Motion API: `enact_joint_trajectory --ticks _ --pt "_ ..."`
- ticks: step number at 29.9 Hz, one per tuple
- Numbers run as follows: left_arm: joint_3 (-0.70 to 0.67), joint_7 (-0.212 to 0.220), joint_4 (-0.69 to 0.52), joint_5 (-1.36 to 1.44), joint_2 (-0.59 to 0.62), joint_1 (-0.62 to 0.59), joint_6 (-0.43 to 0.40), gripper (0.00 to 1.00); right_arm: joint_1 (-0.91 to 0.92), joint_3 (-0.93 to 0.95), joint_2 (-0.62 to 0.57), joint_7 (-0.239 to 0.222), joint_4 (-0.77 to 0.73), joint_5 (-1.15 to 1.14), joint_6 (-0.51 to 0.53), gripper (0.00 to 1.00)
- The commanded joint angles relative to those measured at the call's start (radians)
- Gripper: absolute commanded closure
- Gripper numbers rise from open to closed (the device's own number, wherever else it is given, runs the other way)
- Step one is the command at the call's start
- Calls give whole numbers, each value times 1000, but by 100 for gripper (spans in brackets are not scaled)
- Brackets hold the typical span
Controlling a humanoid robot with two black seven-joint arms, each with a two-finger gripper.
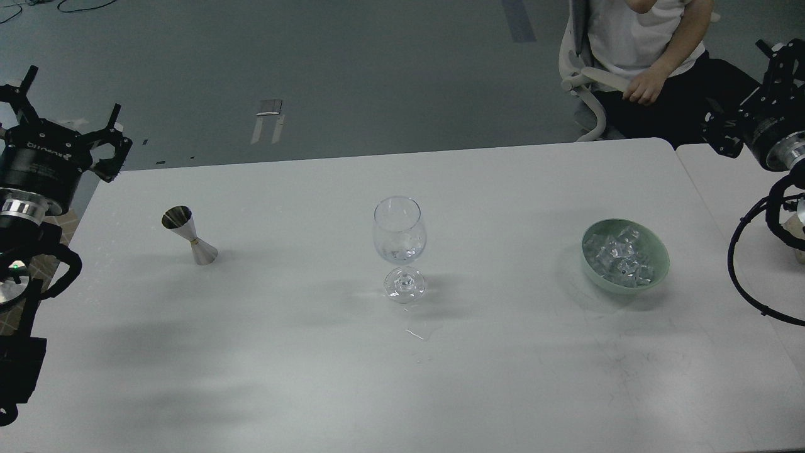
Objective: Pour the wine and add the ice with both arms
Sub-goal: 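Lift the open left gripper away from the jigger, then lower the right gripper into the green bowl of ice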
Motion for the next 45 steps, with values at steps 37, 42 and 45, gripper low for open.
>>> enact_joint_trajectory --ticks 37,42,45 --pt "84 -11 -114 239 -28 -3 6 3 -180 -5 -468 6 447 -791 150 0" --pt "75 -12 -140 237 -28 8 12 3 -172 -23 -446 18 453 -990 155 0" --pt "75 -14 -166 237 -31 28 41 3 -136 -103 -442 37 459 -1012 155 0"
